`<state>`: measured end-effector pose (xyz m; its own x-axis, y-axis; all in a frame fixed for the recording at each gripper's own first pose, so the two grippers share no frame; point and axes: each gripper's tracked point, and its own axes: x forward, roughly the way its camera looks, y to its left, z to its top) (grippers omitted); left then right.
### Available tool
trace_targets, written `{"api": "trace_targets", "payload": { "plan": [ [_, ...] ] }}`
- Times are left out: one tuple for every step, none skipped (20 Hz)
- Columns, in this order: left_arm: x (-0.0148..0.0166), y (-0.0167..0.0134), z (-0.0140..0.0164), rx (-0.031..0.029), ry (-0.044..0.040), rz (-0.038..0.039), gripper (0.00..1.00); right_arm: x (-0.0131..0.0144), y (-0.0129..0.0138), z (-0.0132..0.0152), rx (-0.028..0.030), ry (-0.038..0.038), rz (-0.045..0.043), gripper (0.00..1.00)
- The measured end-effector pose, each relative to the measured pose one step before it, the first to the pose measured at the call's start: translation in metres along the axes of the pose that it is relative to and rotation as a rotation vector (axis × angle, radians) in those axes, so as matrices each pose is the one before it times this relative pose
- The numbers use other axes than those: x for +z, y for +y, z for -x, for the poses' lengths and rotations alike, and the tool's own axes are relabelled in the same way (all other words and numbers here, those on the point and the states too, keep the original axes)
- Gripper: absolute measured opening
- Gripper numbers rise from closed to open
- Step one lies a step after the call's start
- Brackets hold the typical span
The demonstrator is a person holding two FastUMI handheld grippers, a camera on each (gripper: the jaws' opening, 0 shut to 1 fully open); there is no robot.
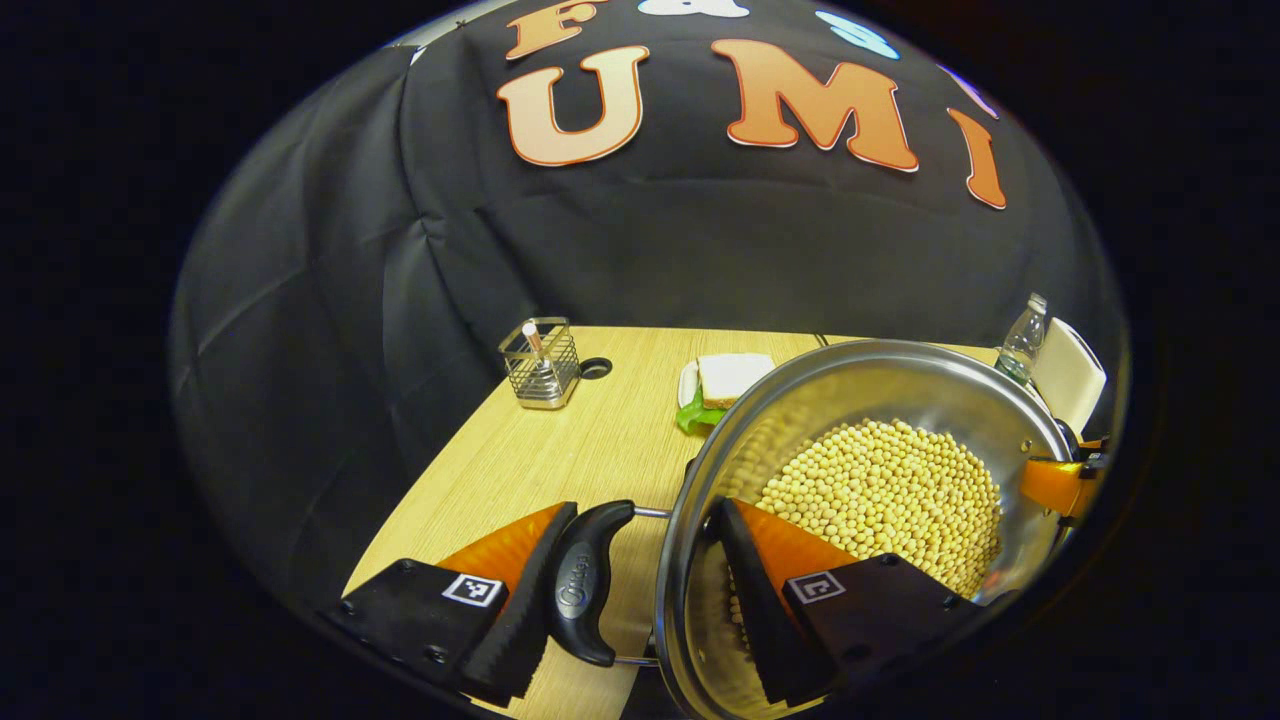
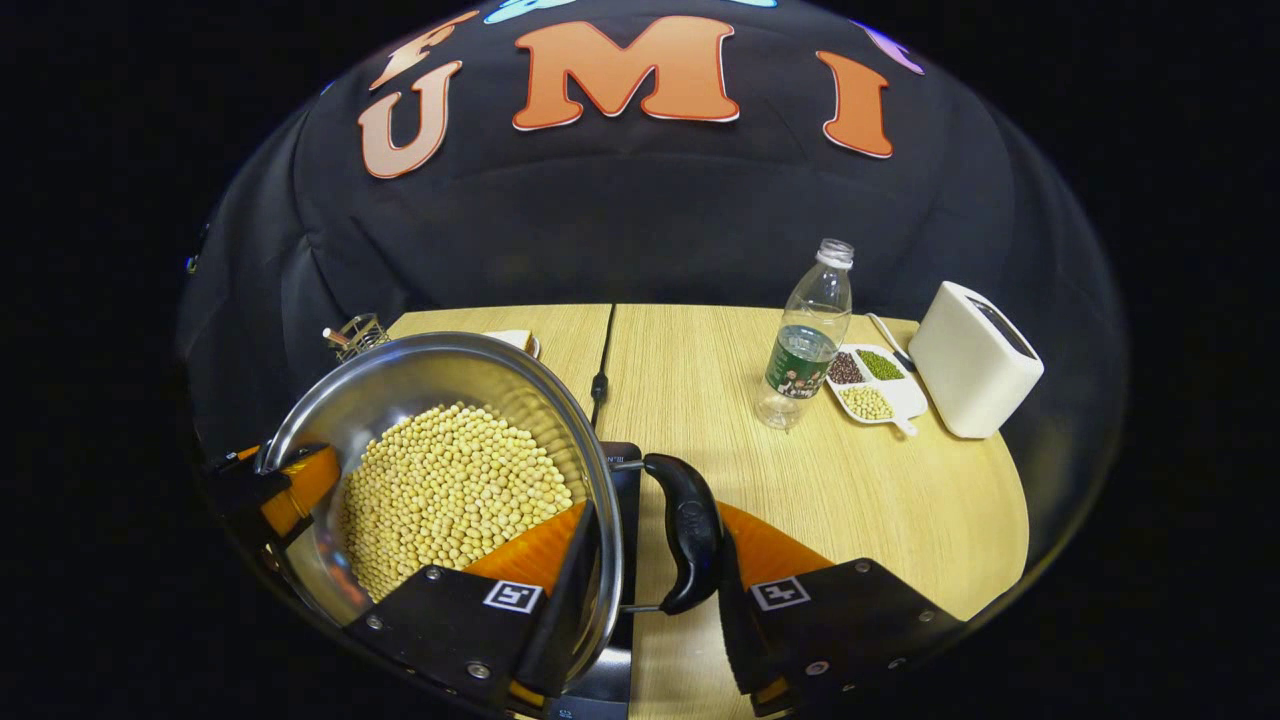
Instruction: First push the handle of the pot to place it horizontally, then grasp the pot with both hands and set it on the induction cooktop.
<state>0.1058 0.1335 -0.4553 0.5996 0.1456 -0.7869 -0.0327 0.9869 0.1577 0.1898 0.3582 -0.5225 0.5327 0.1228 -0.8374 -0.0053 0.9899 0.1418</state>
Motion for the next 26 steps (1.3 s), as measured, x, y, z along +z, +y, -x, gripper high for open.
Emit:
{"api": "trace_targets", "payload": {
  "plan": [
    [-0.00211, -0.00094, -0.00406, 0.00201, 0.00512, 0.00113, 0.88, -0.00223, 0.00041, -0.00435, 0.00033, 0.01273, -0.00054, 0.61],
    [-0.00206, -0.00203, -0.00322, -0.00038, 0.00486, -0.00076, 0.9, -0.00173, 0.00188, -0.00443, -0.0004, 0.00618, 0.00283, 0.62],
    [-0.00225, -0.00141, -0.00322, -0.00242, 0.00557, 0.00604, 0.92, -0.0015, 0.00091, -0.00326, -0.00177, 0.00621, -0.00037, 0.61],
    [-0.00657, -0.00067, -0.00345, -0.00406, 0.00927, 0.00393, 0.88, -0.00115, 0.00196, -0.00345, -0.00423, 0.00272, 0.00547, 0.61],
    [-0.00371, -0.00026, -0.00386, -0.00145, 0.0087, 0.00795, 0.85, -0.00055, 0.00423, 0.00132, -0.00417, 0.00525, 0.00384, 0.61],
    [-0.00325, 0.0003, -0.00312, -0.00125, 0.00571, 0.00265, 0.89, -0.00222, 0.00383, -0.00113, -0.00267, 0.00772, 0.00462, 0.61],
    [-0.00151, -0.00046, -0.0004, 0.00036, 0.00714, 0.00374, 0.89, -0.00245, 0.00508, -0.00194, -0.00128, 0.0049, -0.00194, 0.61],
    [0.0, -0.00095, 0.0023, 0.00042, 0.0006, -0.00226, 0.89, -0.00155, 0.00335, -0.00287, -0.00074, 0.00151, 0.00266, 0.62],
    [0.00071, 0.0005, -0.00039, 0.00277, 0.00189, -0.00024, 0.86, -0.0017, 0.00149, -0.00386, -0.00049, 0.00182, 0.00024, 0.62],
    [0.00055, -0.00038, 0.00122, 0.00105, -0.00436, -0.00503, 0.89, 0.00033, 0.0014, -0.00343, 0.00016, -0.00301, 0.00178, 0.62],
    [0.00099, 0.00046, 0.00084, 0.00025, -0.00033, -0.00065, 0.86, -0.0013, -0.00131, -0.00001, 0.00137, 0.0002, -0.0046, 0.61],
    [-0.00269, 0.00005, -0.00012, -0.003, -0.00222, 0.00112, 0.89, -0.00075, -0.00037, 0.00013, 0.00267, 0.00036, 0.00155, 0.62],
    [-0.00161, -0.00002, -0.00078, -0.00435, 0.00487, -0.00044, 0.88, -0.00069, -0.00224, 0.00049, 0.00033, 0.00376, -0.00138, 0.61],
    [-0.00056, -0.00126, 0.00048, -0.00015, 0.0052, -0.00217, 0.89, 0.00096, 0.00252, -0.00151, -0.00109, 0.00428, 0.00274, 0.62],
    [0.00355, 0.00156, -0.00092, 0.00099, -0.01161, -0.00506, 0.86, -0.00085, 0.00186, -0.00156, 0.00119, 0.00149, -0.00391, 0.61],
    [-0.00255, -0.00053, 0.00031, -0.00477, 0.00328, -0.00197, 0.88, -0.00039, 0.00095, -0.00178, 0.00414, 0.00306, -0.00752, 0.62],
    [0.00012, -0.00008, -0.00078, -0.00801, -0.00498, -0.00862, 0.88, -0.00137, -0.00282, 0.00031, 0.00423, -0.00047, -0.00466, 0.62],
    [-0.00284, -0.00058, 0.00043, 0.0009, 0.00241, -0.0043, 0.87, -0.00106, 0.00036, 0.00134, 0.00379, 0.00517, -0.00199, 0.58],
    [-0.00114, -0.00016, -0.00097, 0.00694, -0.00274, -0.01167, 0.9, 0.00124, -0.00214, -0.00028, 0.00386, 0.00037, -0.0011, 0.61],
    [-0.00066, 0.00108, 0.00011, 0.00697, -0.00016, -0.01028, 0.94, -0.00016, -0.00039, 0.00002, 0.00724, 0.0058, -0.00496, 0.65],
    [0.00003, 0.00025, 0.00158, 0.00288, -0.00219, 0.00425, 0.95, 0.00095, -0.00186, 0.00061, 0.01382, 0.00359, -0.00788, 0.66],
    [0.00039, 0.0008, 0.00148, 0.00492, -0.0029, 0.01459, 0.97, 0.0028, -0.00072, 0.00263, 0.01481, -0.01023, -0.0134, 0.66],
    [0.00034, 0.00306, 0.00234, 0.00711, -0.00457, 0.00404, 0.97, 0.00318, -0.00376, 0.00393, 0.01153, -0.01324, -0.00588, 0.66],
    [0.0022, 0.00312, 0.0029, 0.00802, -0.00737, 0.00633, 0.95, 0.00493, -0.00251, 0.00751, 0.00768, -0.0204, 0.0018, 0.67],
    [0.00432, 0.00315, 0.00382, 0.0101, -0.01657, 0.0021, 0.94, 0.00796, -0.00225, 0.01068, 0.00542, -0.02953, 0.00092, 0.68],
    [0.00695, 0.00301, 0.00466, 0.01101, -0.0192, 0.00272, 0.86, 0.01146, -0.00052, 0.01127, 0.00541, -0.03777, -0.00254, 0.71]
  ]
}}
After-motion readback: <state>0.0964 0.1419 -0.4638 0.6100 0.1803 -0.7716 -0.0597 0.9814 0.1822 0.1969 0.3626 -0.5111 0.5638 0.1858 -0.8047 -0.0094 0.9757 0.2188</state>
